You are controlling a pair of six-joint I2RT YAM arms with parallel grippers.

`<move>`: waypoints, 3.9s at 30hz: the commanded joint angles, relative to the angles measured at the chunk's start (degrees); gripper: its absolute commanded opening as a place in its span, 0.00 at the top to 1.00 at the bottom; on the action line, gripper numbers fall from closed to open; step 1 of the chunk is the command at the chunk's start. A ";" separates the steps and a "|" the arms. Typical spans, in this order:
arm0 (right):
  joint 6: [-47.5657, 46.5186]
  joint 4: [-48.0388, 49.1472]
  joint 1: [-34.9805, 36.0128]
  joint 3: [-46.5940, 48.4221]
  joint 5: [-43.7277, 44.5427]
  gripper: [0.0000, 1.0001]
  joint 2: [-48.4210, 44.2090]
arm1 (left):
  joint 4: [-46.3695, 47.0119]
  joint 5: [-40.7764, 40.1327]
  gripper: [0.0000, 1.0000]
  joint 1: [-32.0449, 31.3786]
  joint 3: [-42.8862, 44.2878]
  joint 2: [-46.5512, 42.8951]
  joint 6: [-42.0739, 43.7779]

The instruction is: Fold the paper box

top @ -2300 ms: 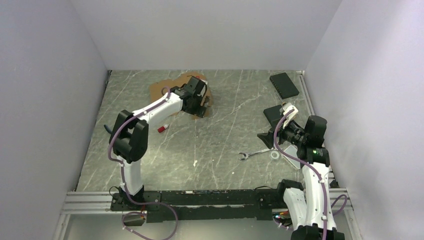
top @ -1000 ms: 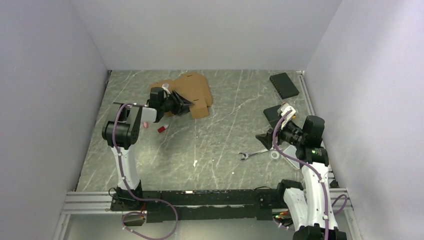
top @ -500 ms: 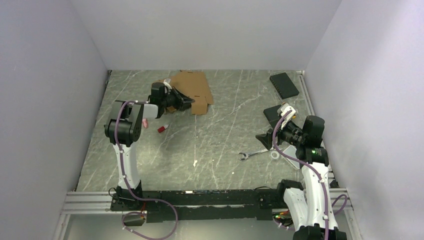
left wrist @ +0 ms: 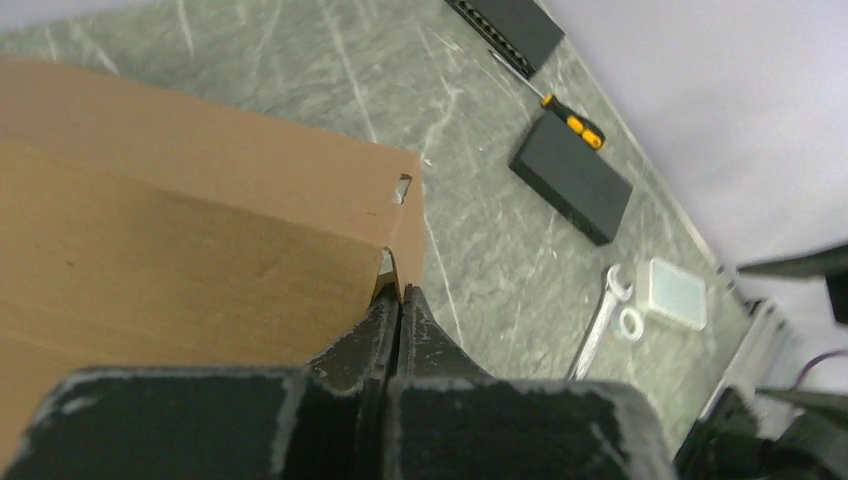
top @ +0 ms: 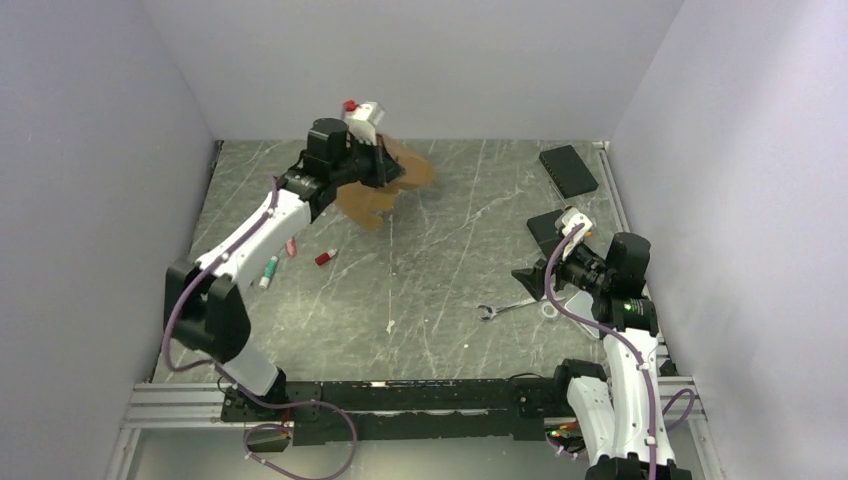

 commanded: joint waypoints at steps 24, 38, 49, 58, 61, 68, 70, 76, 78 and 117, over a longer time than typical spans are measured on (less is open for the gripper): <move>-29.85 -0.14 5.98 2.43 -10.73 0.00 6.20 | 1.31 18.90 1.00 -8.30 -9.05 -12.42 -39.34; -2.58 31.55 10.31 4.92 -9.31 0.02 15.36 | 16.64 21.30 1.00 -7.55 -15.33 -15.31 -62.63; 13.36 63.37 16.13 -6.10 -0.90 0.16 18.03 | 23.68 18.21 1.00 -12.04 -15.87 -13.18 -67.53; 10.59 67.99 16.70 -7.92 3.30 0.54 17.46 | 23.46 16.20 1.00 -14.32 -15.13 -13.19 -67.11; 9.70 66.66 16.62 -7.82 2.83 0.72 16.44 | 24.12 15.28 1.00 -14.59 -15.90 -13.31 -67.55; 9.22 56.41 16.62 -4.39 1.43 1.00 15.16 | 28.03 12.12 0.79 -14.50 -19.06 -14.53 -68.71; 7.59 50.50 16.54 -2.38 1.95 1.00 14.81 | 27.00 10.55 0.52 -13.69 -19.63 -16.31 -66.01; 1.23 34.24 13.80 3.15 -0.86 1.00 14.34 | 8.97 2.22 0.09 -9.81 -19.25 -29.44 -45.69; 1.63 32.29 12.37 4.25 -0.67 1.00 14.08 | 1.32 -4.40 0.01 -9.21 -19.22 -35.05 -34.28; 11.32 19.92 3.45 13.52 -11.18 1.00 23.27 | 24.99 -9.84 0.01 -9.90 -52.95 -51.01 9.06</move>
